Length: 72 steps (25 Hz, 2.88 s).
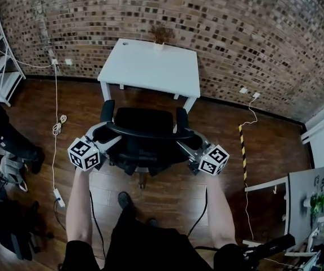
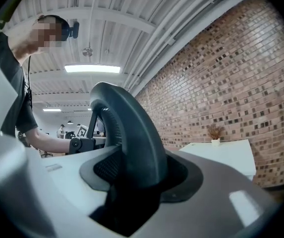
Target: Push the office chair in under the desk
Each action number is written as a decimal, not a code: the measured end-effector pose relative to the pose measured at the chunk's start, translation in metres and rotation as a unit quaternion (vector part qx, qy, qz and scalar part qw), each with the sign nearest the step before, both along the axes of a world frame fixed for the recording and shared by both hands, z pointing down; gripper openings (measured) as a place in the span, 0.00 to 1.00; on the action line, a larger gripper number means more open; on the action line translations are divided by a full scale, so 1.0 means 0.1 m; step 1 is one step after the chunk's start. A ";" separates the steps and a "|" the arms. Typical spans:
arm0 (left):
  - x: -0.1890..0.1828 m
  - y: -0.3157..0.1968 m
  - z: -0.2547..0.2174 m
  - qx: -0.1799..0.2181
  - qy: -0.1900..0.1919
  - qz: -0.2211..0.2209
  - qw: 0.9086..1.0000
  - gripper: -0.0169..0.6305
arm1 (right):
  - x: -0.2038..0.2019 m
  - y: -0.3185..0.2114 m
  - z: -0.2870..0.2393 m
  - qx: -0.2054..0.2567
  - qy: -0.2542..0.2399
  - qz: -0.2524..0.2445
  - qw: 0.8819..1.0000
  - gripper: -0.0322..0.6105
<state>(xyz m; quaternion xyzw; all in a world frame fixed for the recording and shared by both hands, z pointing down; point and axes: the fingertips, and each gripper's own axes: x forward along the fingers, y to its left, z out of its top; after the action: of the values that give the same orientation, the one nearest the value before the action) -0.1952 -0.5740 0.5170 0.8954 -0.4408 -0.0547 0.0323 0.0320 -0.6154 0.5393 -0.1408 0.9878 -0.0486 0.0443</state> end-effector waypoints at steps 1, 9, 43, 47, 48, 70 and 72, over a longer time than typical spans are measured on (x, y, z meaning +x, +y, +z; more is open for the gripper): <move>-0.06 -0.04 -0.02 0.001 0.001 0.001 1.000 0.63 | -0.05 -0.05 0.00 -0.001 0.001 0.001 1.000 0.38; -0.53 -0.47 -0.09 0.021 0.003 -0.001 1.000 0.63 | -0.44 -0.59 0.10 0.008 0.006 0.003 1.000 0.39; -0.72 -3.23 0.05 -0.018 0.015 0.020 1.000 0.63 | -0.68 -3.13 0.04 -0.019 0.006 0.022 1.000 0.38; -0.78 -3.72 0.18 -0.031 0.019 0.015 0.999 0.63 | -0.76 -3.59 0.14 -0.027 0.003 0.018 0.999 0.38; -0.82 -3.82 0.25 -0.030 0.018 0.016 0.999 0.63 | -0.79 -3.68 0.19 -0.027 0.003 0.019 0.999 0.37; -1.20 -5.16 0.32 -0.032 0.020 0.057 0.998 0.62 | -1.19 -4.86 0.35 -0.031 0.001 0.052 0.998 0.38; -1.16 -5.12 0.32 -0.021 0.019 0.051 0.998 0.61 | -1.13 -4.80 0.36 -0.016 -0.007 0.054 0.998 0.38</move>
<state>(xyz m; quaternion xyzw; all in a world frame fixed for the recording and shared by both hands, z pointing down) -0.3108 -1.0864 0.5491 0.9147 -0.3947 -0.0607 0.0625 -0.0806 -1.0952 0.5753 -0.1938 0.9777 -0.0628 0.0515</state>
